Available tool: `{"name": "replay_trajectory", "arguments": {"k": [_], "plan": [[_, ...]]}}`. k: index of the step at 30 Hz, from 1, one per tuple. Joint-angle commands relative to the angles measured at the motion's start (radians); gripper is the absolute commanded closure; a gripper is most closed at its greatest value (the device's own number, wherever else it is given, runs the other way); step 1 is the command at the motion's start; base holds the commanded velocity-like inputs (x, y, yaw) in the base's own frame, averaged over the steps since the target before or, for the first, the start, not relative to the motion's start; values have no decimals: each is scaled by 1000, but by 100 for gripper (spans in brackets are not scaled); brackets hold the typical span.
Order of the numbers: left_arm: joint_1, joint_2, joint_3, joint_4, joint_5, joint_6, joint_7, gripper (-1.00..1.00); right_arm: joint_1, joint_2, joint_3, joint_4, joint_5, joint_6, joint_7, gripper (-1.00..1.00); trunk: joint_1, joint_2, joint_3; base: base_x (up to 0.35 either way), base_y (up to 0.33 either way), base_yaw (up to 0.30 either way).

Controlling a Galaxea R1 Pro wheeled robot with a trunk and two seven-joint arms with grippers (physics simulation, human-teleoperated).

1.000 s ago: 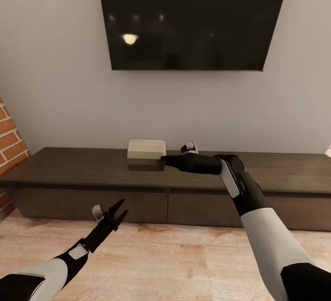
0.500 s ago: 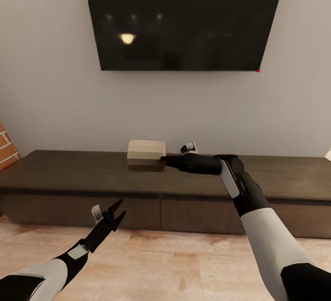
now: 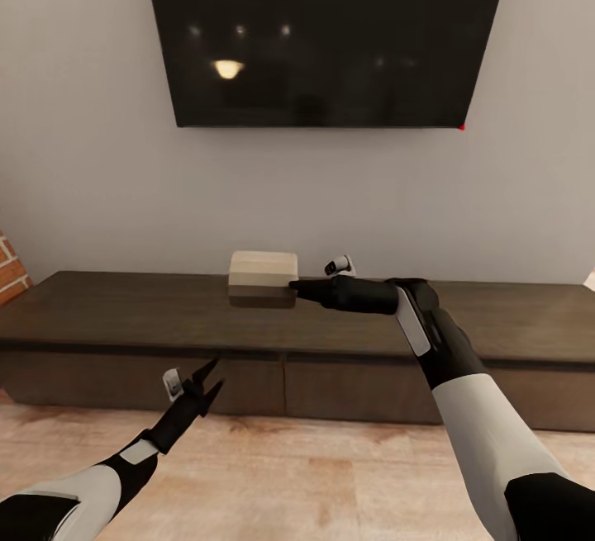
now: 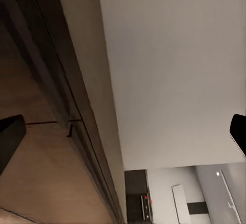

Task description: Place each of the two pumpkins and all three candles from the living room inside a cabinet in the living room (use any cabinet), then make sure every cabinet is closed, and position the cauldron so it is next to a table in the living room.

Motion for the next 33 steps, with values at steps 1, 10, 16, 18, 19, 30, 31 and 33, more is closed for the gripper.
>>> {"name": "replay_trajectory", "arguments": {"k": [1, 10, 16, 18, 19, 30, 31, 33], "plan": [[-2, 0, -9, 3, 25, 10, 1, -100, -1, 0, 0, 0, -2, 6, 2, 100, 0, 0, -1, 152, -213, 0], [-1, 0, -8, 2, 36, 10, 25, -100, -1, 1, 0, 0, -1, 6, 2, 100, 0, 0, -1, 162, -215, 0], [-2, 0, -7, 5, 42, 9, 46, -100, 0, 1, 0, 0, -1, 6, 2, 100, 0, 0, -1, 23, -29, 0], [-1, 0, -3, 6, 50, 7, 51, -100, -1, 1, 0, 0, -1, 6, 2, 100, 0, 0, -1, 4, -5, 0], [-1, 0, -1, 6, 56, 6, 53, -100, -1, 1, 0, 0, -1, 6, 2, 100, 0, 0, -1, 2, -2, 0], [-1, 0, 5, 5, 102, -47, 102, -100, 0, 1, 0, 0, -1, 6, 2, 100, 1, -1, -13, 0, 0, 0], [-1, 0, 5, 5, 104, -47, 102, -100, 0, 1, 0, 0, -1, 6, 2, 100, 2, -1, -16, 0, 0, 0], [-1, 0, 5, 5, 109, -48, 101, -100, 0, 1, 0, 0, -1, 6, 2, 100, 3, -2, -24, 0, 0, 0]]}}
